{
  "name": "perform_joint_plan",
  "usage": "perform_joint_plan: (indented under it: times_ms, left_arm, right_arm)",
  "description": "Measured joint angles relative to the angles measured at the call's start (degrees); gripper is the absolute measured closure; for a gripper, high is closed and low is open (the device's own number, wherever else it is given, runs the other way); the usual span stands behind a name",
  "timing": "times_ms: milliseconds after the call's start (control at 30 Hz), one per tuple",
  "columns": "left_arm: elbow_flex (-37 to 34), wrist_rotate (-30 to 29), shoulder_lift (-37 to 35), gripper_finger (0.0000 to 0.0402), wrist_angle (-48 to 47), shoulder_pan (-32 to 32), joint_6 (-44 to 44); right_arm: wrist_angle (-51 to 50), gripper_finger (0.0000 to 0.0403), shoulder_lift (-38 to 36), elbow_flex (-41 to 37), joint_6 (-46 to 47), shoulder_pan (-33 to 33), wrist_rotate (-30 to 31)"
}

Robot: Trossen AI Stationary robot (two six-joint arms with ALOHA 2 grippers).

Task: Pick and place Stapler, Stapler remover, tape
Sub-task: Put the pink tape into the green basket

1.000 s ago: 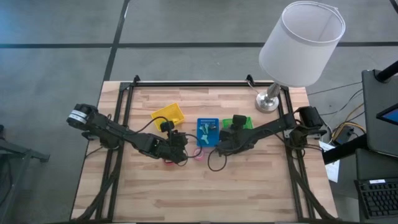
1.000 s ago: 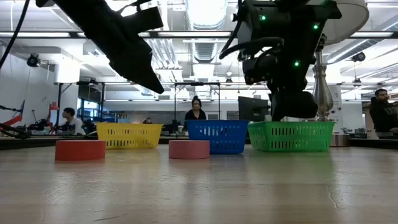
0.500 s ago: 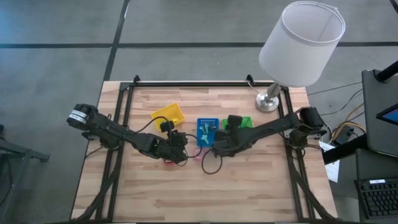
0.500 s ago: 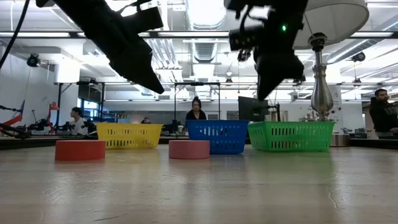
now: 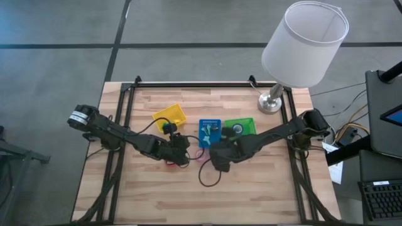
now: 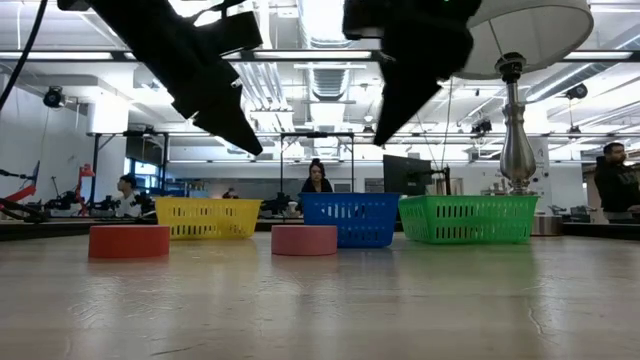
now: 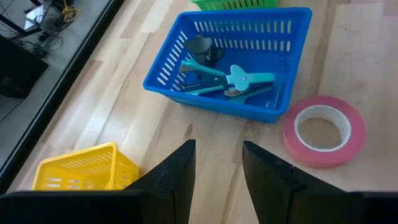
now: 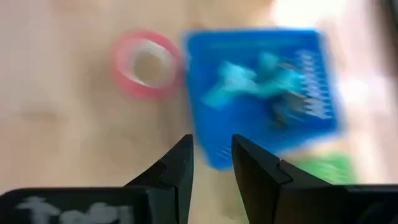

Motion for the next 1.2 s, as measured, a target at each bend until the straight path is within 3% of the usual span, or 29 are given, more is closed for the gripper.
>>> perform_joint_plan:
  times_ms: [133,333,433,600,733,1200]
  left_arm:
    - [0.00,0.53,0.00,0.0266,-0.12,0.00,-0.04]
    - [0.00,2.89,-0.02,0.0266,-0.86,-0.02,-0.19]
    - [0.00,4.35,-0.02,0.0266,-1.17,-0.04,-0.48]
    - [-0.02,10.97,-0.02,0.0266,-1.30,-0.09,-0.79]
    - [-0.02,11.41,0.03,0.0266,-1.25,-0.13,-0.79]
    - [-0.09,10.98,0.07,0.0266,-1.08,-0.11,-0.55]
  right_arm:
    - [13.45,0.0305,0.08,-2.40,0.02,0.14,-6.60]
    - [29.56,0.0307,2.92,-5.39,-1.41,0.07,-11.71]
    - [29.89,0.0307,4.79,-5.41,-4.07,-0.01,-11.84]
    - [29.28,0.0307,7.98,-5.29,2.20,-0.10,-14.42]
    - [29.22,0.0307,10.78,-4.49,2.70,-0.40,-14.64]
    - [29.31,0.0307,11.36,-3.34,-13.76,-2.29,-14.33]
